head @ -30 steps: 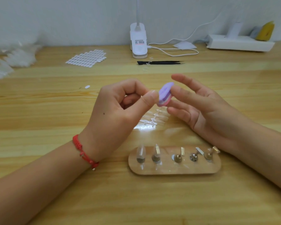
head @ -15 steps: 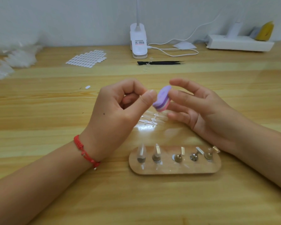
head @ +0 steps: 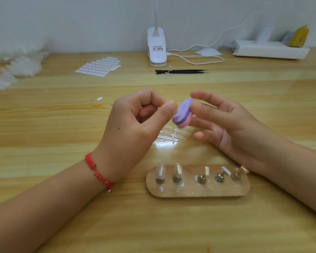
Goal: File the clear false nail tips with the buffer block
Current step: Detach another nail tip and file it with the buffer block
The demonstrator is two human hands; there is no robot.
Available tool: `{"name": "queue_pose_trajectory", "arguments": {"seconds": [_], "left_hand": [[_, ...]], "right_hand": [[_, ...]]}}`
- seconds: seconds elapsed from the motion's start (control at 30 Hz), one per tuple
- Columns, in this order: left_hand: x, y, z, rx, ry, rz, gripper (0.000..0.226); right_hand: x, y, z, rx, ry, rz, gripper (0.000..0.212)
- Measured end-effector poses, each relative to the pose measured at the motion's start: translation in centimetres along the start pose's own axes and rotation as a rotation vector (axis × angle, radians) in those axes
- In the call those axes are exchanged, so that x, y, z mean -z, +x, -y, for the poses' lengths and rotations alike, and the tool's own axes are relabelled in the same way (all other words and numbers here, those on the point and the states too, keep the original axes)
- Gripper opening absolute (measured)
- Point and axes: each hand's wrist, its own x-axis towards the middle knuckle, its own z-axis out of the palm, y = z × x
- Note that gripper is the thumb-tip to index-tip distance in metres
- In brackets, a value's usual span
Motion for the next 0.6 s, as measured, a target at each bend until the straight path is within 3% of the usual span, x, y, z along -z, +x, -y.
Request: {"name": "queue_pose_trajectory", "arguments": {"seconds": [0.13,0.3,0.6], "left_hand": [[-0.06,0.04,0.06,0.010,-0.011,-0.006,0.024],[-0.12,0.01,0.11,0.010,-0.010,0.003,0.024],[-0.05,0.10,0.05,0.022,-0.004,0.011,0.024]], "right_hand": [[-0.10,-0.03,0.16,-0.016,-0.023,0.029,0.046],[0.13,0.07,0.20,-0.025,0.054,-0.016,0.041],[0.03,0.03,0.26,-0.023,-0.025,0.042,0.060]]}}
